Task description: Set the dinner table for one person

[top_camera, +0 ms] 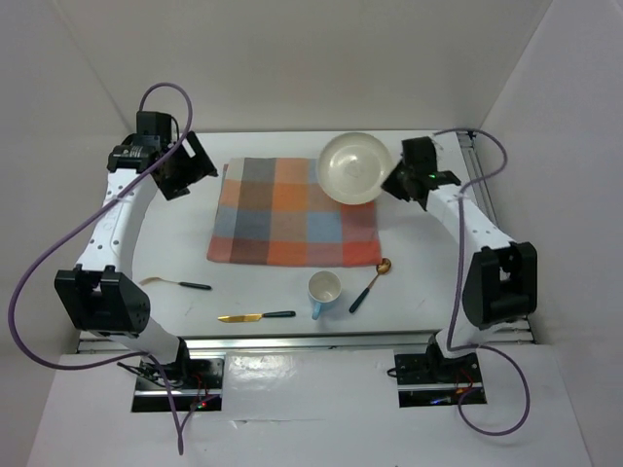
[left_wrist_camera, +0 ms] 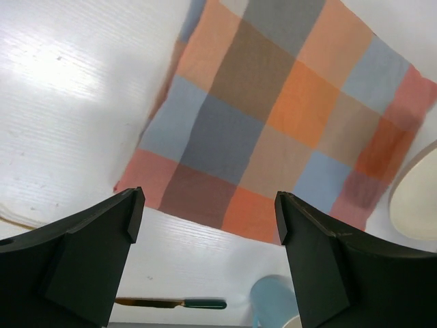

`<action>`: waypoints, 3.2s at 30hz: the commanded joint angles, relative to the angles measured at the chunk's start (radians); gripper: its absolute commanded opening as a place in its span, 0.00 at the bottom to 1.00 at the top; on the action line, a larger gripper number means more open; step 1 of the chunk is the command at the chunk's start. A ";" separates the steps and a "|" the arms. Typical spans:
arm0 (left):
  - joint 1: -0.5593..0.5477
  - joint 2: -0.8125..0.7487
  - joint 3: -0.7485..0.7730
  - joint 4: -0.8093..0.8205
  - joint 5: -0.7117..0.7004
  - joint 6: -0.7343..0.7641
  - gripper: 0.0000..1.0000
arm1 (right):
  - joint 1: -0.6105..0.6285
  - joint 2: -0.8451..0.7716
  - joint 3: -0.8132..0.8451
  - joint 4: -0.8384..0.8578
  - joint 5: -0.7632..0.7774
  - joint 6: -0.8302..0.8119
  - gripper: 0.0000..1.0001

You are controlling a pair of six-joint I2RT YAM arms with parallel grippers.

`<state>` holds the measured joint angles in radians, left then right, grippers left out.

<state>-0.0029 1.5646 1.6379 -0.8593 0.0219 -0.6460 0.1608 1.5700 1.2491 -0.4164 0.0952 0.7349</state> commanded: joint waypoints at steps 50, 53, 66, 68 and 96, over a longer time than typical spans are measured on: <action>-0.065 -0.080 -0.098 -0.070 -0.139 0.051 0.97 | 0.658 -0.211 -0.306 -0.223 -0.072 -0.072 0.68; -0.065 -0.089 -0.098 -0.070 -0.139 0.051 0.97 | 0.658 -0.177 -0.306 -0.194 -0.072 -0.072 0.54; -0.065 -0.032 -0.119 -0.103 -0.227 0.029 0.96 | 0.427 -0.064 0.117 -0.352 0.186 -0.158 0.00; -0.065 -0.023 -0.163 -0.103 -0.227 0.020 0.96 | 0.317 -0.009 0.209 -0.325 0.158 -0.170 0.00; 0.095 -0.097 -0.633 -0.009 -0.047 -0.089 1.00 | 0.057 0.757 0.978 -0.239 -0.037 -0.244 0.68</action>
<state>0.0738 1.4647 1.0348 -0.9070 -0.0753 -0.6933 0.2241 2.3409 2.1918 -0.7242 0.1104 0.5190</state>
